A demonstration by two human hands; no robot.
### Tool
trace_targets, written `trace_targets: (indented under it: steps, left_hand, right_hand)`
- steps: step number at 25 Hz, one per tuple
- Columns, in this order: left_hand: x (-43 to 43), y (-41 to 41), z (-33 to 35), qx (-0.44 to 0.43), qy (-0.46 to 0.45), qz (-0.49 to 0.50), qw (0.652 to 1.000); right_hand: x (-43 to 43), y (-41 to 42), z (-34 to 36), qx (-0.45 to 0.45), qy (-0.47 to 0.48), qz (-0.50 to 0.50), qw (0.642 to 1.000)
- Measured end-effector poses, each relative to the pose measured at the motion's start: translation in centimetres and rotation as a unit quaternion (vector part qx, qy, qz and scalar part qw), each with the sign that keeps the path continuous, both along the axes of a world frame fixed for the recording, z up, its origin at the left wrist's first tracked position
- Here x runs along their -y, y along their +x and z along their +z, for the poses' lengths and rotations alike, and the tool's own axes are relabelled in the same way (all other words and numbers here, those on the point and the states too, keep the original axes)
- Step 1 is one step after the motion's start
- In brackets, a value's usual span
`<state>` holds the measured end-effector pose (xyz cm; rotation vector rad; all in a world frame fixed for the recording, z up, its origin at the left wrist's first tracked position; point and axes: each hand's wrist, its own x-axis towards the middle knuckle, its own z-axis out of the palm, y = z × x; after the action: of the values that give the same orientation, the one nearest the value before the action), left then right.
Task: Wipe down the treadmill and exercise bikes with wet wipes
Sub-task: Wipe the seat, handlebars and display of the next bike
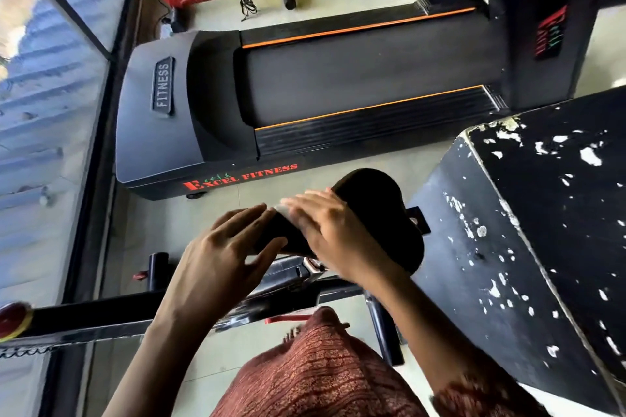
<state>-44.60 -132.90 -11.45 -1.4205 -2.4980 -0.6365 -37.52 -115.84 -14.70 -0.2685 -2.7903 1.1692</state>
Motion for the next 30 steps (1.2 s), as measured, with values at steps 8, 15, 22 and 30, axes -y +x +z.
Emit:
trace_targets:
  steps: [8,15,22,30]
  left_hand:
    - [-0.3,0.4,-0.4,-0.013,0.014,0.012,1.0]
    - [-0.3,0.4,-0.5,-0.027,0.016,0.007,0.999]
    - [0.8,0.4,-0.5,-0.038,0.025,0.01,0.999]
    - [4.5,-1.6,-1.6,-0.055,0.076,-0.078,0.993]
  right_hand:
    - [-3.6,0.4,-2.6,0.009,0.062,-0.188,0.98]
    - [-1.7,4.4,-1.7,-0.066,-0.002,0.031,0.997]
    - [-3.0,0.3,-2.2,-0.029,0.085,-0.122,0.988]
    - [4.8,-3.9,2.9,0.07,0.045,-0.043,0.996]
